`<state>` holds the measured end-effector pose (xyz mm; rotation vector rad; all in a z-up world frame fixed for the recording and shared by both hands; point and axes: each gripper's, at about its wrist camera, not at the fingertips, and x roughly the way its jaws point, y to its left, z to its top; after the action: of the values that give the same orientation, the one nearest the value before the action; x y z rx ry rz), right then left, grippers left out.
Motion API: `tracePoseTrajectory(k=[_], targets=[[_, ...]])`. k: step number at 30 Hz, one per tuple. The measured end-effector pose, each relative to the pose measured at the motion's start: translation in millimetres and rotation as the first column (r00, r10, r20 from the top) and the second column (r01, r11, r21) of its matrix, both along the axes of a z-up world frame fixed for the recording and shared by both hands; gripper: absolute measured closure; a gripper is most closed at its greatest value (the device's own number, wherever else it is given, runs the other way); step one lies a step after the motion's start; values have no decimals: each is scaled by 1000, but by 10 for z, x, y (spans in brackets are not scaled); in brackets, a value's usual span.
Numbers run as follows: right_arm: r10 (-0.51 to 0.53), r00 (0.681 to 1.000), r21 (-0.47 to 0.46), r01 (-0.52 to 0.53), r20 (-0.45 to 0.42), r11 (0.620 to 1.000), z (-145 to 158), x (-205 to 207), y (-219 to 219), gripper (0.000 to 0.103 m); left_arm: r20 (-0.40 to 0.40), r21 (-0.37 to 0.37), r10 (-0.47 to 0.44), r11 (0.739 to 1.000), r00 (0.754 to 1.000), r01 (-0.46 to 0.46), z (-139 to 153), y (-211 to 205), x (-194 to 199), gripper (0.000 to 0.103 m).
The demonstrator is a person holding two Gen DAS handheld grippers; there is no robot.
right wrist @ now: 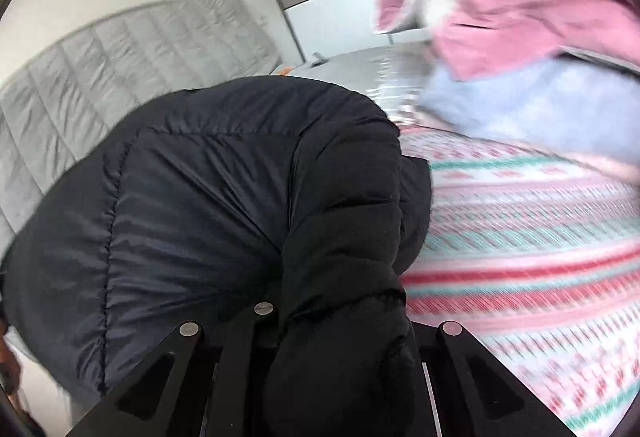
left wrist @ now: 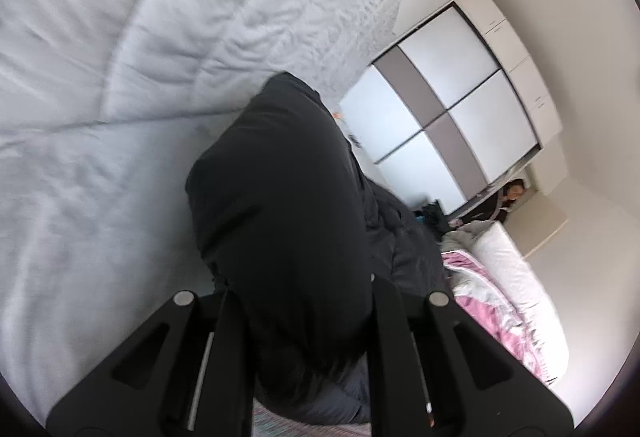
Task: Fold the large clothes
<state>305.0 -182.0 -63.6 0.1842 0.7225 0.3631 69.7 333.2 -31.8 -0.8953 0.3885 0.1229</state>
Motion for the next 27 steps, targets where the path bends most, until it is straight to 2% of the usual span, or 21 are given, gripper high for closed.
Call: tracePoseTrajectory(k=[2,4,6,7,10,13,16,20,22,25,27], targets=[[-18,1000,9,18,4,1000,43,201,88,90,-20,73,-11,997,1000,13,62,-95,-121,91],[-26,1000,32,26,4,999,103,312,84,90,-30,95,-19,995,999,22,56,-121,-166,91],[-28,1000,30,27,14,999,165,347,48,90,-46,72,-29,997,999,32,-1,-119,-163,91],[-26,1000,27,26,6,999,162,385,56,90,-80,51,-35,998,996,39,-60,-127,-147,91],[-7,997,0,7,-76,1000,86,591,103,90,-163,36,-38,998,986,44,-181,-187,-197,90],[-11,996,-19,10,-92,1000,16,792,313,90,-212,11,-61,998,975,65,-314,-376,-383,90],[-11,996,-28,9,-84,1000,-30,934,619,90,-194,117,-33,992,980,56,-307,-599,-640,89],[5,999,-12,-5,-45,1000,-16,1087,1186,90,-185,144,8,989,983,20,-399,-731,-854,89],[8,1000,10,-8,-22,1000,-7,1199,1477,90,-193,182,33,983,981,2,-464,-861,-907,89],[-7,1000,61,8,-14,998,1,1373,1671,89,-174,266,31,964,984,16,-429,-1075,-877,89],[-24,999,68,26,-25,997,29,1564,1778,89,-157,256,25,966,987,16,-450,-1138,-823,89]])
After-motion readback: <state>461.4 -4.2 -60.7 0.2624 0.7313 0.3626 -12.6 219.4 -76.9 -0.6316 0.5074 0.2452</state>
